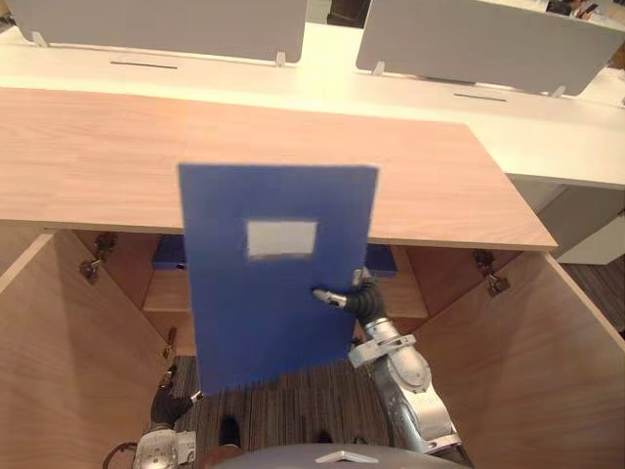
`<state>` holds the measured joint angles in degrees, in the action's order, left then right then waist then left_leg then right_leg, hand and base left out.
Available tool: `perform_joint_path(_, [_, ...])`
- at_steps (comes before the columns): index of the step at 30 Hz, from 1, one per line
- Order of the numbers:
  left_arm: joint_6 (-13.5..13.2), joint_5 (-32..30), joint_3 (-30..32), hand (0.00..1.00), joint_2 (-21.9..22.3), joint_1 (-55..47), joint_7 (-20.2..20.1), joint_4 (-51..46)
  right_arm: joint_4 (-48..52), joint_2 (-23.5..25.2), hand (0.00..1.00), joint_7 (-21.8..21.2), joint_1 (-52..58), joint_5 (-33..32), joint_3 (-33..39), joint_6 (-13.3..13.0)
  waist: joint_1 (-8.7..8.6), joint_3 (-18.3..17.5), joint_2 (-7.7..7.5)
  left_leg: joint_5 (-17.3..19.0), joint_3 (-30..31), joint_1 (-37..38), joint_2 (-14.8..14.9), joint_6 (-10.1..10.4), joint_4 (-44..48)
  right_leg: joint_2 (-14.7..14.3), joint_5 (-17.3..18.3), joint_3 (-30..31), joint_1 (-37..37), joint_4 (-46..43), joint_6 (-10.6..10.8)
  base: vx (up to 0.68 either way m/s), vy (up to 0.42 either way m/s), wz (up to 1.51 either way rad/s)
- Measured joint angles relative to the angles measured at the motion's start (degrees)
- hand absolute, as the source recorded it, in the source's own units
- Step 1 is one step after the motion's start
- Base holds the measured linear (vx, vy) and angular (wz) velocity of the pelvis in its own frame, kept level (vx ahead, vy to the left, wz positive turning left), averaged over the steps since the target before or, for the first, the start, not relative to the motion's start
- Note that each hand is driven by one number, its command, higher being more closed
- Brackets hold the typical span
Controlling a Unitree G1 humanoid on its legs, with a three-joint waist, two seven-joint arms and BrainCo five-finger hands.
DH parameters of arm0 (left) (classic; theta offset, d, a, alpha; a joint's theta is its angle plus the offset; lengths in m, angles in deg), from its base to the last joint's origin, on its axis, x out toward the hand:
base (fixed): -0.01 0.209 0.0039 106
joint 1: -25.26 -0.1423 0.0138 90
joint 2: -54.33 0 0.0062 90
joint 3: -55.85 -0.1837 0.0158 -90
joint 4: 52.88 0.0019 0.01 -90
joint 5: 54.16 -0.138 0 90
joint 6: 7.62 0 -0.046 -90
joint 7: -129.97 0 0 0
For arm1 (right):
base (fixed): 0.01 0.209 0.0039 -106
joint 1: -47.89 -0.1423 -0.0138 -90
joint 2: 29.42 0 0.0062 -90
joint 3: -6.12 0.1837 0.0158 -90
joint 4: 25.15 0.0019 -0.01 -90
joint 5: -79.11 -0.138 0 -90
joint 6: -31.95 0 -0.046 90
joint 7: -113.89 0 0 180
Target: Walk over to the cabinet, pick up the folder, carry it to the office cabinet, place the folder inside the office cabinet, then close the office cabinet door
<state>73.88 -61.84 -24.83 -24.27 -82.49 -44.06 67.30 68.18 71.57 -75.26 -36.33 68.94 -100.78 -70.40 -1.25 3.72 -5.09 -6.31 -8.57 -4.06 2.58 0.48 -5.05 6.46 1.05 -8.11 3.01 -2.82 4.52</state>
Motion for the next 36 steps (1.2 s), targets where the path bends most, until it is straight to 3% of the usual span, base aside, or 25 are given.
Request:
perform_joint_path(3, [-0.20, -0.39, -1.03, 0.00, -0.20, 4.35, 0.47, 0.25, -2.48, -0.70, 1.00, 1.62, -5.49, 3.32, -2.14, -0.16, 0.62, 5.00, 0.81, -0.64, -0.92, -3.37, 0.19, -0.09, 1.77, 0.22, 0.25, 1.10, 5.24, -5.19, -0.21, -0.07, 0.015, -0.08])
perform_joint_path(5, [-0.69, -0.38, -0.89, 0.00, -0.78, 8.69, 1.35, 0.20, -2.56, -0.86, 1.00, 2.70, -10.04, 4.66, -2.86, -0.19, 0.84, 9.79, 1.07, 2.99, -0.72, -11.16, 1.10, -0.66, 12.77, 0.38, 1.27, 0.91, 10.16, -10.40, -0.66, -0.18, -0.010, 0.04])
perform_joint_path(7, [-0.62, -0.39, -0.33, 0.00, -0.91, 12.07, 2.11, -0.30, -2.09, -1.69, 1.00, 4.37, -15.10, 7.19, -5.02, -0.82, 1.28, 13.79, 3.52, 7.79, -0.16, -21.93, 3.37, -1.01, 26.46, 0.28, 4.17, 1.28, 18.92, -19.78, -0.68, -0.24, 0.019, -0.10])
perform_joint_path(11, [-0.60, -0.39, -0.17, 0.00, -0.57, 12.29, 2.68, -3.50, -0.18, -2.02, 1.00, 5.11, -15.88, 10.21, -7.70, -1.11, 1.89, 15.38, 4.52, 12.97, -0.91, -32.20, 6.42, -0.76, 37.96, 0.69, 10.12, 1.03, 29.03, -31.96, -1.37, -0.20, -0.001, 0.06])
perform_joint_path(17, [-0.59, -0.25, 0.63, 0.00, 1.93, 12.29, 3.65, -9.15, 3.05, -2.96, 1.00, 7.18, -18.96, 12.85, -5.96, -1.09, 3.18, 16.88, 5.45, 13.71, -3.28, -43.88, 9.99, -0.97, 45.33, 1.28, 11.84, 1.11, 41.25, -40.66, -2.00, -0.11, -0.038, 0.02])
perform_joint_path(21, [-0.57, -0.25, 0.41, 0.00, 1.94, 13.11, 3.66, -11.75, 3.54, -2.98, 1.00, 7.91, -19.90, 12.67, -3.26, -1.07, 3.61, 18.04, 5.91, 14.57, -3.21, -49.27, 10.61, -1.24, 49.58, 1.89, 13.17, 1.28, 46.85, -45.35, -2.03, -0.07, -0.013, 0.00])
perform_joint_path(27, [-0.14, 0.87, -0.35, 0.00, 1.79, 17.28, 3.24, -22.61, 4.55, -0.67, 1.00, 8.55, -23.04, 6.88, 2.77, -0.30, 4.14, 21.45, 6.46, 15.23, -3.05, -55.97, 11.00, -1.37, 54.26, 3.15, 15.04, 1.71, 53.89, -51.50, -2.08, -0.04, -0.043, 0.05])
perform_joint_path(32, [-0.22, 1.42, -0.35, 0.00, 1.87, 17.40, 3.23, -25.06, 4.53, 2.88, 1.00, 13.30, -25.40, -2.77, 11.87, -0.48, 4.65, 21.77, 6.51, 15.26, -2.75, -59.15, 11.00, -1.37, 55.33, 3.44, 15.87, 1.72, 57.29, -53.54, -2.35, 0.03, -0.061, 0.03])
perform_joint_path(36, [-0.21, 1.42, -0.40, 0.00, 1.86, 19.02, 3.22, -25.24, 4.38, 2.84, 1.00, 16.02, -27.05, -8.14, 17.76, -1.49, 4.65, 21.76, 6.50, 15.67, -2.20, -60.67, 11.10, -1.26, 56.05, 3.47, 16.53, 1.36, 58.60, -54.57, -2.60, 0.06, -0.075, 0.04])
